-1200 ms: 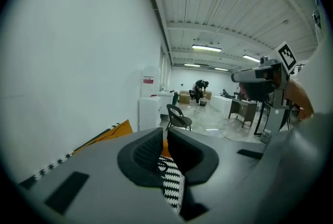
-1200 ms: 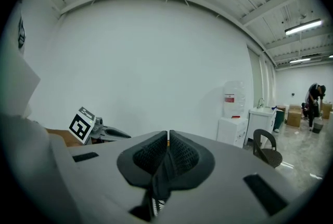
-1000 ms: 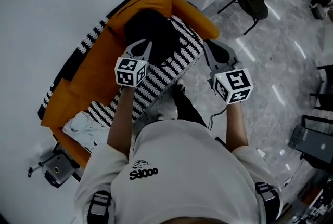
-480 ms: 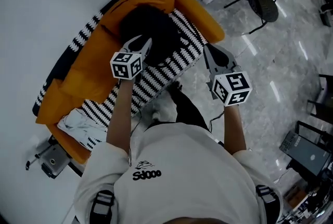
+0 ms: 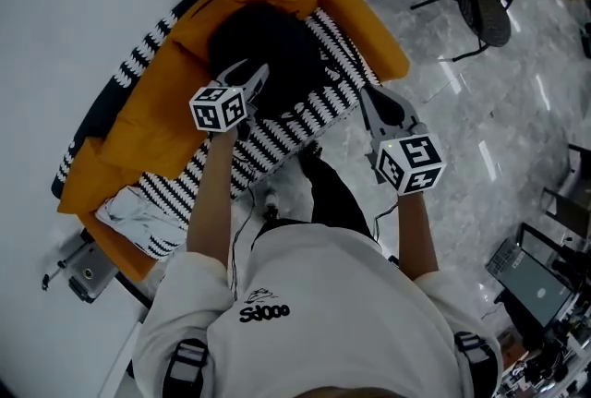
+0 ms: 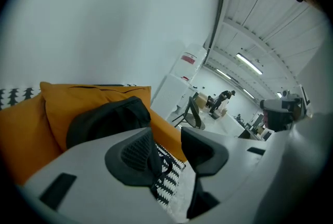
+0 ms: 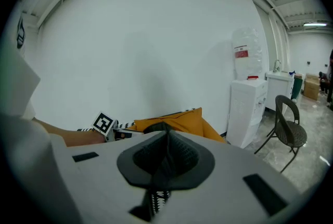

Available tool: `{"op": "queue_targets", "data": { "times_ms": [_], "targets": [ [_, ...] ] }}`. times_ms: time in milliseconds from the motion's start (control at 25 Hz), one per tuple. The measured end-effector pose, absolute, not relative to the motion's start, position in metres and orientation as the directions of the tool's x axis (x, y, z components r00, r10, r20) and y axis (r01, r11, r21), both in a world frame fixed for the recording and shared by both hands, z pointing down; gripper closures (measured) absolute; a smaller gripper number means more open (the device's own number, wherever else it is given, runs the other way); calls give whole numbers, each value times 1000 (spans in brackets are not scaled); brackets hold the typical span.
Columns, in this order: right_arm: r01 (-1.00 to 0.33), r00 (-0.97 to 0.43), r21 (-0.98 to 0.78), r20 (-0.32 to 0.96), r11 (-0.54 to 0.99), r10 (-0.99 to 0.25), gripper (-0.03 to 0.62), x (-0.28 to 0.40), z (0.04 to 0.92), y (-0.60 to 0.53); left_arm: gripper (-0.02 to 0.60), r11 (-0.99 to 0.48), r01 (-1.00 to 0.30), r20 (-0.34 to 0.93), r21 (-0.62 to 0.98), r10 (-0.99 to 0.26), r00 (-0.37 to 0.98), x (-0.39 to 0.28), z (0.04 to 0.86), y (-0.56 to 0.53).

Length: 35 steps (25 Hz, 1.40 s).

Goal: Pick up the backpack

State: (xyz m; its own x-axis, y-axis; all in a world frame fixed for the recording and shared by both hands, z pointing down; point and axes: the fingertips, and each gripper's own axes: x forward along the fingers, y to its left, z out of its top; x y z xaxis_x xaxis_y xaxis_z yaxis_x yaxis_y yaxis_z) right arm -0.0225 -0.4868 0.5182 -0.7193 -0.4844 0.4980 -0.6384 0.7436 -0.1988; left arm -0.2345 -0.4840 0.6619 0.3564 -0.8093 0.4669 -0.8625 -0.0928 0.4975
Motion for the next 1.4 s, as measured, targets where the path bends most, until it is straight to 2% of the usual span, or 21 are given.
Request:
{"op": "queue_targets", "data": {
  "times_ms": [280,720,1120,1400],
  "targets": [
    [-621,-723,-230,537,749,-435,556,-31,554,-525,356,-58,-831,464,553,-807,364,-249,701,-521],
    [-602,-731,-262,560,755,-389,556,-34,585,-564,340,49,-822,516,567,-799,308,-265,743,-540],
    [-595,-742,-315,570,739,-354,556,-33,606,-584,311,4,-710,336,704,-883,329,-266,736,-567],
    [-606,-744,-369,575,704,-339,556,-32,621,-602,296,-31,-695,297,719,-890,347,-265,739,-577]
  ]
}}
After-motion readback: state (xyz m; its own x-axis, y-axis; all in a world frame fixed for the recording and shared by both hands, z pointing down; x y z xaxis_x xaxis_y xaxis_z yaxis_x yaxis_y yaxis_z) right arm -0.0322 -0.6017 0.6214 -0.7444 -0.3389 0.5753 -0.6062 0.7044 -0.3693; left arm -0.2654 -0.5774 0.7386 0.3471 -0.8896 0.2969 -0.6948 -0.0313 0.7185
